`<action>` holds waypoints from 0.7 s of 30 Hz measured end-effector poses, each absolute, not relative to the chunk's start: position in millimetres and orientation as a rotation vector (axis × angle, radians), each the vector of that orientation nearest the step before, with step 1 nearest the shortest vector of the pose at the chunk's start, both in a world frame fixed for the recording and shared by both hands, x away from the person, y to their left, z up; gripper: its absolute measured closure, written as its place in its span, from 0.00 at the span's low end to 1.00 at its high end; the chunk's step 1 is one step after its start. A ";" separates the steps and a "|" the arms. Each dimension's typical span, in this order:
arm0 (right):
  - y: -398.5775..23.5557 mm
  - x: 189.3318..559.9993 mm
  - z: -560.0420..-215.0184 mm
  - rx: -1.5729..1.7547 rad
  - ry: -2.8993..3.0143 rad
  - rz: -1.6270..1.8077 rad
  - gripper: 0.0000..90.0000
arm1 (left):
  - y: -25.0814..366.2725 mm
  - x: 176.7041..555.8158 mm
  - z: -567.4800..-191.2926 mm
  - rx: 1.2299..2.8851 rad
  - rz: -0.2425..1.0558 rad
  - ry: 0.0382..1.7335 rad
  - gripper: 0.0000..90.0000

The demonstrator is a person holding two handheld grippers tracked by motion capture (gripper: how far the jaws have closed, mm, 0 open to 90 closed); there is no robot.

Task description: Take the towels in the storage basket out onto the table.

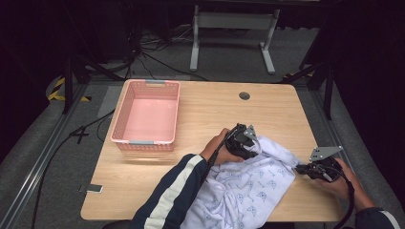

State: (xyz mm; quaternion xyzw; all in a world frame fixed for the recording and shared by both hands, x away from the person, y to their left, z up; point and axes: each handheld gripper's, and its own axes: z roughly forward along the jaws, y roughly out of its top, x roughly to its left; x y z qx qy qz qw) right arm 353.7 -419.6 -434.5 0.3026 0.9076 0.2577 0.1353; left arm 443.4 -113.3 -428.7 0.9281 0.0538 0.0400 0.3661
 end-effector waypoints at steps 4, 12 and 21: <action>-419.3 354.0 -434.6 0.872 2.629 0.744 0.93 | -115.6 445.1 -432.8 2.390 0.103 0.149 0.64; -418.5 354.4 -434.6 0.867 2.633 0.744 0.93 | -108.6 462.6 -430.6 2.329 0.026 0.244 0.39; -421.2 354.4 -432.1 0.877 2.601 0.774 0.96 | -104.0 468.9 -427.0 2.306 0.043 0.301 0.93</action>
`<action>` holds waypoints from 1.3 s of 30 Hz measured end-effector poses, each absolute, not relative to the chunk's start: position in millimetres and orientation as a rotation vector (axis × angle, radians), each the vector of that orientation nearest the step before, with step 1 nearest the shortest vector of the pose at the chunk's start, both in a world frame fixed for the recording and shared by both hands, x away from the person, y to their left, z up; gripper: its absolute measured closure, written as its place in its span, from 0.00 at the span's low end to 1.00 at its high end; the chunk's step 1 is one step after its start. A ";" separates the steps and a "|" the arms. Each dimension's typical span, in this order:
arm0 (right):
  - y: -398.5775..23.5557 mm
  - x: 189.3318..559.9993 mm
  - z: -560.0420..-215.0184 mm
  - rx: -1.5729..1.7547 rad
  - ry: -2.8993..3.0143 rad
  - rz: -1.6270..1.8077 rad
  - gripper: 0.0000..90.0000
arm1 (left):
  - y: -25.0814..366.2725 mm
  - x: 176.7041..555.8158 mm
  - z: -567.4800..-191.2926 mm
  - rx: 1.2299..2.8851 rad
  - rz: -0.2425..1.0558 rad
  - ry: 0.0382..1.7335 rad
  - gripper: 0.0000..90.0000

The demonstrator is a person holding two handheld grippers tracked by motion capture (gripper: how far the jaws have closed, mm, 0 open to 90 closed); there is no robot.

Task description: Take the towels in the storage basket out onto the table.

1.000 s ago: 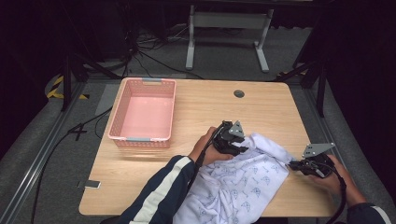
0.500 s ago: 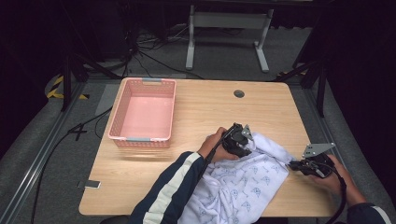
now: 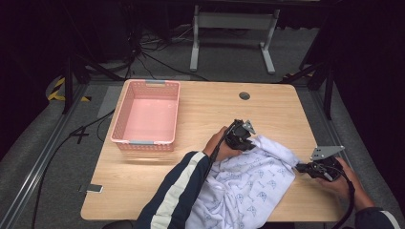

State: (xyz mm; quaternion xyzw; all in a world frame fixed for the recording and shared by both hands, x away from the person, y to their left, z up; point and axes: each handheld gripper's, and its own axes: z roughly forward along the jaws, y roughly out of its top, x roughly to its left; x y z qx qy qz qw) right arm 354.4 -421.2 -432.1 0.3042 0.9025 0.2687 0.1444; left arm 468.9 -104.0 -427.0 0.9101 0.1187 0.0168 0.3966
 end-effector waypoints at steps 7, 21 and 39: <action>-431.4 371.3 -418.8 0.993 2.435 0.818 0.98 | -58.2 486.4 -395.2 2.225 0.253 0.462 0.96; -446.2 502.3 -324.1 1.145 2.034 0.775 0.99 | -39.0 549.1 -311.6 2.080 0.654 0.672 0.96; -383.7 530.5 -225.6 0.985 1.824 0.892 0.98 | 13.2 549.4 -258.4 1.946 0.776 0.769 0.96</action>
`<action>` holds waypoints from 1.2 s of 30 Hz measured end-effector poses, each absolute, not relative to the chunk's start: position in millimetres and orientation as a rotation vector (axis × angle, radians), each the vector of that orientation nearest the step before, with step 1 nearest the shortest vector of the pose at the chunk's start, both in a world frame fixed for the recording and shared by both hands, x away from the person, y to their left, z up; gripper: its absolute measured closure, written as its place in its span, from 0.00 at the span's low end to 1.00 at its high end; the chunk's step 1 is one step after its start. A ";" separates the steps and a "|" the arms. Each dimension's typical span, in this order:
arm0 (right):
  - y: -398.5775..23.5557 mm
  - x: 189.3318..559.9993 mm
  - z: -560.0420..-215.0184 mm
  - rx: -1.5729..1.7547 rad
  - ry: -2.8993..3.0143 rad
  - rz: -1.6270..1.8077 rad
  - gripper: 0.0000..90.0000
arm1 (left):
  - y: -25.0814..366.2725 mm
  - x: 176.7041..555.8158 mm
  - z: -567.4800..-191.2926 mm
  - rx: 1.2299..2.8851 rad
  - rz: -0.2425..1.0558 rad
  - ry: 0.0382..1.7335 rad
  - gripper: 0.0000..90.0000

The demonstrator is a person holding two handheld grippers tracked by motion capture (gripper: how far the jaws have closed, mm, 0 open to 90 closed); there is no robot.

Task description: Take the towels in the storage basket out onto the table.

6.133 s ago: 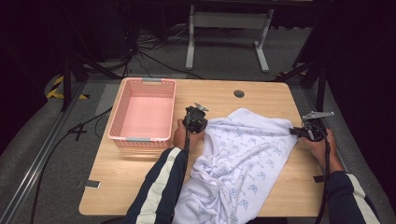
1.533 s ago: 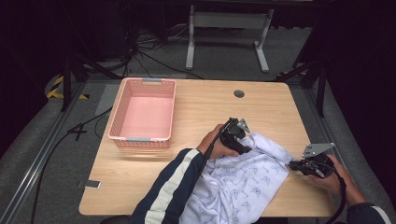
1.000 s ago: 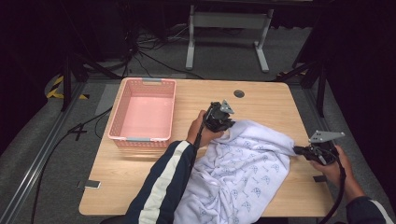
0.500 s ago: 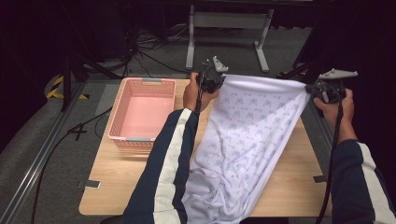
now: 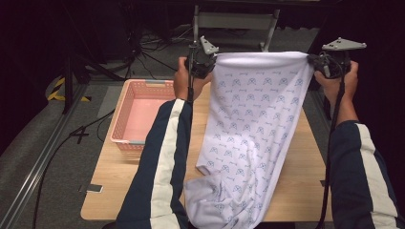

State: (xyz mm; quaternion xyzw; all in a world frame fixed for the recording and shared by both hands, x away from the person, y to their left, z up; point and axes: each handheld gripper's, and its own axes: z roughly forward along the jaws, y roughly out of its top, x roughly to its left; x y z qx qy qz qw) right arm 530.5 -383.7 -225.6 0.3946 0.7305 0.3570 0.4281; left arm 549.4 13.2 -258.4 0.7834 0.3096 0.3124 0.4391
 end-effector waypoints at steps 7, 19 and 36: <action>-372.0 491.8 -267.4 0.858 2.010 1.060 0.98 | 24.9 497.1 -288.8 2.042 0.586 0.572 0.95; -338.5 345.2 -385.1 0.583 2.529 1.156 0.98 | 28.8 361.3 -387.5 2.340 0.365 0.204 0.94; -323.5 320.6 -446.9 0.722 2.576 0.781 0.99 | 9.1 355.2 -452.8 2.434 0.247 0.303 0.95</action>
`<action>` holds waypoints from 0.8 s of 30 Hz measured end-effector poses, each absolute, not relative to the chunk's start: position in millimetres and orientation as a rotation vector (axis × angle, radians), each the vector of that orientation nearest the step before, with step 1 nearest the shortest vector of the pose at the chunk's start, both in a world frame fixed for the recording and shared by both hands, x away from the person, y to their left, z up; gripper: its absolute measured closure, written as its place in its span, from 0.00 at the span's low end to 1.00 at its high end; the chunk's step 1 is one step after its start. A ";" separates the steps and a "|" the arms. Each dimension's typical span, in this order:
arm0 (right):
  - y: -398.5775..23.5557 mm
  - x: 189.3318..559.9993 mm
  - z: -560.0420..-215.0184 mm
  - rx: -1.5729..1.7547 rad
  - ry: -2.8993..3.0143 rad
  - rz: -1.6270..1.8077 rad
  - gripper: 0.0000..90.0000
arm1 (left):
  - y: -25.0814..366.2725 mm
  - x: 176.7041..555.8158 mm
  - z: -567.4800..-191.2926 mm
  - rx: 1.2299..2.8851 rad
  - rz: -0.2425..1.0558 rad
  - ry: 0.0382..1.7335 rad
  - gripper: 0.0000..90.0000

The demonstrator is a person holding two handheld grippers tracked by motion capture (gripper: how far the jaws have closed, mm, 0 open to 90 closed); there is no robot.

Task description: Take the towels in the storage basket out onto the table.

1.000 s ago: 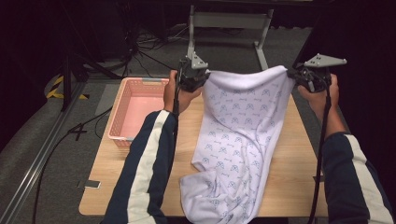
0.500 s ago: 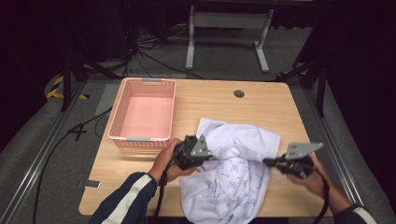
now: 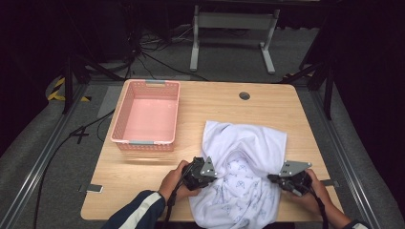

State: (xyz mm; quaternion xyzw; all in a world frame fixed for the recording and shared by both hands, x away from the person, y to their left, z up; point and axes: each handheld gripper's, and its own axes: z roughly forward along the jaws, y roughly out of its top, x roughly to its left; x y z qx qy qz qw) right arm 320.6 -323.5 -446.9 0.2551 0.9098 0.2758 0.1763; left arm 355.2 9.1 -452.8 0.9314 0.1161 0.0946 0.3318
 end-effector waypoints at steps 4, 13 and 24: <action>-357.1 370.1 -445.5 0.852 2.470 0.708 0.99 | -4.5 383.1 -451.7 2.433 0.322 0.378 0.96; -376.4 441.5 -443.1 0.937 2.359 0.708 0.99 | 2.9 443.3 -438.4 2.292 0.364 0.634 0.96; -390.1 410.6 -383.6 0.873 2.276 1.031 0.98 | 22.9 425.9 -381.9 2.213 0.348 0.450 0.95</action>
